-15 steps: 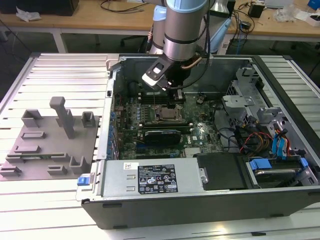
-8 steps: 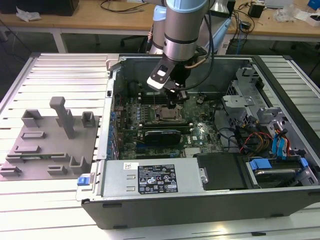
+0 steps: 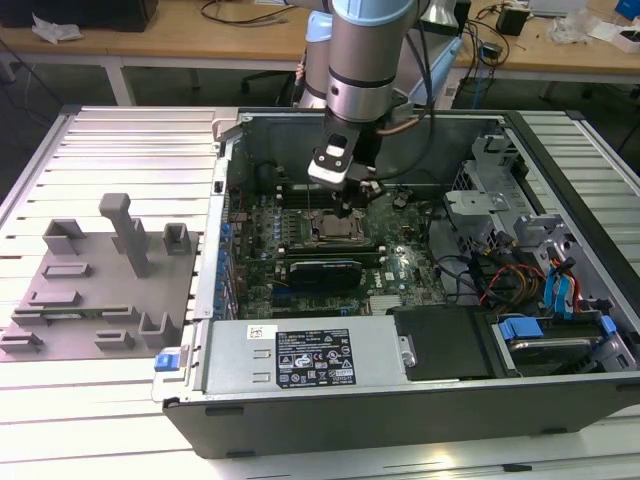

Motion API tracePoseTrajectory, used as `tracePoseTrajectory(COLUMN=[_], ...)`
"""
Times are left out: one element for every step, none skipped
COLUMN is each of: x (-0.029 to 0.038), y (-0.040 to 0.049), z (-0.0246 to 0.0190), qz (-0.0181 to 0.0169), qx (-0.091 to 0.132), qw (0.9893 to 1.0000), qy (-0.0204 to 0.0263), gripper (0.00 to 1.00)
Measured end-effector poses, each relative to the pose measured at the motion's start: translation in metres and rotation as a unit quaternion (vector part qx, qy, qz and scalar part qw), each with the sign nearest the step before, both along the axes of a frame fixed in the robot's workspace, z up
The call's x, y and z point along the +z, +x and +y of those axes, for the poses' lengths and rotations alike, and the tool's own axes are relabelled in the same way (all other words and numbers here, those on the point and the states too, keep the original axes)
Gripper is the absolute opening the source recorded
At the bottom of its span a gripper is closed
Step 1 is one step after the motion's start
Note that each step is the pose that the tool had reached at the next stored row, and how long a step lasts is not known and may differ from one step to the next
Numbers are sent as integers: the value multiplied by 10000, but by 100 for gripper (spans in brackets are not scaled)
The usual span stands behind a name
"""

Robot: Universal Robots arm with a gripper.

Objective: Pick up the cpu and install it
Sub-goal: 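Close the cpu cover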

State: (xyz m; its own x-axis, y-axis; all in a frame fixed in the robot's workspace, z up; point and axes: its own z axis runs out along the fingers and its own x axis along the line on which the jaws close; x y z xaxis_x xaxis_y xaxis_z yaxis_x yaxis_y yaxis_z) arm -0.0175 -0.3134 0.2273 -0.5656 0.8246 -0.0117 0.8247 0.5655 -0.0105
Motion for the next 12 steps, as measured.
tracePoseTrajectory(x=[0,0,0,0,0,0,0,0,0,0,0,0], y=[0,0,0,0,0,0,0,0,0,0,0,0], z=[0,0,0,0,0,0,0,0,0,0,0,0], qz=[0,0,0,0,0,0,0,0,0,0,0,0], qx=[158,285,375,550,690,818,918,999,1113,1194,1357,1536], qw=[9999,9996,9993,9985,9976,9967,9958,9950,9938,9928,9907,9881], qy=[0,0,0,0,0,0,0,0,0,0,0,0], gripper=[11,11,11,11,11,11,11,11,11,11,11,11])
